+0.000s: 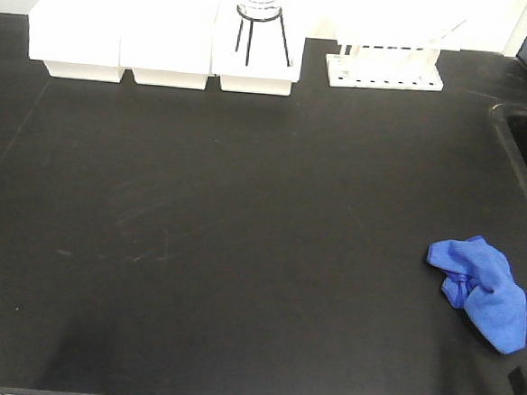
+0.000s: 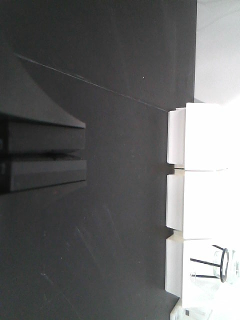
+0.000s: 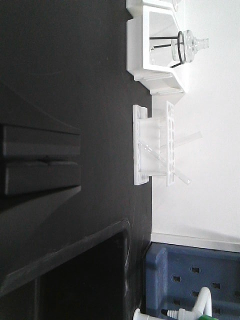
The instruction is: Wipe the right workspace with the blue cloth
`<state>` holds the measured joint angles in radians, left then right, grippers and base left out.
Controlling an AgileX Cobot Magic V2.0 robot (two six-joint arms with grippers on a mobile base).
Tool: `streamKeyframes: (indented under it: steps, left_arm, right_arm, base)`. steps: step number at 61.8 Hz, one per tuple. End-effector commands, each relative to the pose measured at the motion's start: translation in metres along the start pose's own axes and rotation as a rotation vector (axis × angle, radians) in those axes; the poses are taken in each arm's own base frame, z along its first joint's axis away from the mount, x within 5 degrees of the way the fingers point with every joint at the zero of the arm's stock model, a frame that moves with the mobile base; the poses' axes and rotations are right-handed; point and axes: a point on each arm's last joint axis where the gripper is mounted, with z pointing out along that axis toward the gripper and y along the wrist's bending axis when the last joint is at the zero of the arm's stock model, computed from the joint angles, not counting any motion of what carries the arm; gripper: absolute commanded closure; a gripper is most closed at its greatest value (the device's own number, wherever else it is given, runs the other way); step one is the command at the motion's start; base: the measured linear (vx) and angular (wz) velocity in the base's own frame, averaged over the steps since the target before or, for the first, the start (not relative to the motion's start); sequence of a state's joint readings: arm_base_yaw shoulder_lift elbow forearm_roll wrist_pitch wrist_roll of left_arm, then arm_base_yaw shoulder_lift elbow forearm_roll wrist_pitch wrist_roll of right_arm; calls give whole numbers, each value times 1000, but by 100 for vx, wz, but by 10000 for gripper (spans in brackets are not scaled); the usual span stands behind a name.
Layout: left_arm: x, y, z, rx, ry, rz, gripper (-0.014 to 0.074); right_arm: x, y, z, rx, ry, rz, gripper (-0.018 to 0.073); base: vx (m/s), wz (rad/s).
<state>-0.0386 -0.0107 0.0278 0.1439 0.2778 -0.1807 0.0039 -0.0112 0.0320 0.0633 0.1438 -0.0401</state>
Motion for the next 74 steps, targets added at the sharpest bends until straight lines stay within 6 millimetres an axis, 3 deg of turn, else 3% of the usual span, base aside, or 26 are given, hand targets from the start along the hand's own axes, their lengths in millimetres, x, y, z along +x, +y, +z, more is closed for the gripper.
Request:
streamKeyframes:
  steps: [1,34,44,52,59,65,74]
  left_arm:
    - [2,-1,1,21,-63,-6,602]
    - [2,-1,1,21,-63,-6,602]
    - [2,-1,1,21,-63,-6,602]
    - [2,-1,1,21,-63,-6,602]
    - [2,-1,1,21,-63,-6,602]
    - [2,-1,1,21,-63,-6,602]
    - [2,-1,1,21,-63,-6,602]
  right_arm:
    - [-2,-1,0,5,-71,-8,567]
    - [-2,-1,0,5,-76,-10,567]
    - [-12,-1,-1,9,-177,-15,567]
    - [-37,-1,-7,12,-319,-10,567]
    - [-77,1,-21,4,-352,-11,567]
    - [-111,3,-28,-4,-263,-13,567]
    - [-153,5,-19,-15,-26,-16,567]
  base:
    - [0,0]
    - [0,0]
    - [0,0]
    - [0,0]
    - [0,0]
    - [0,0]
    - [0,0]
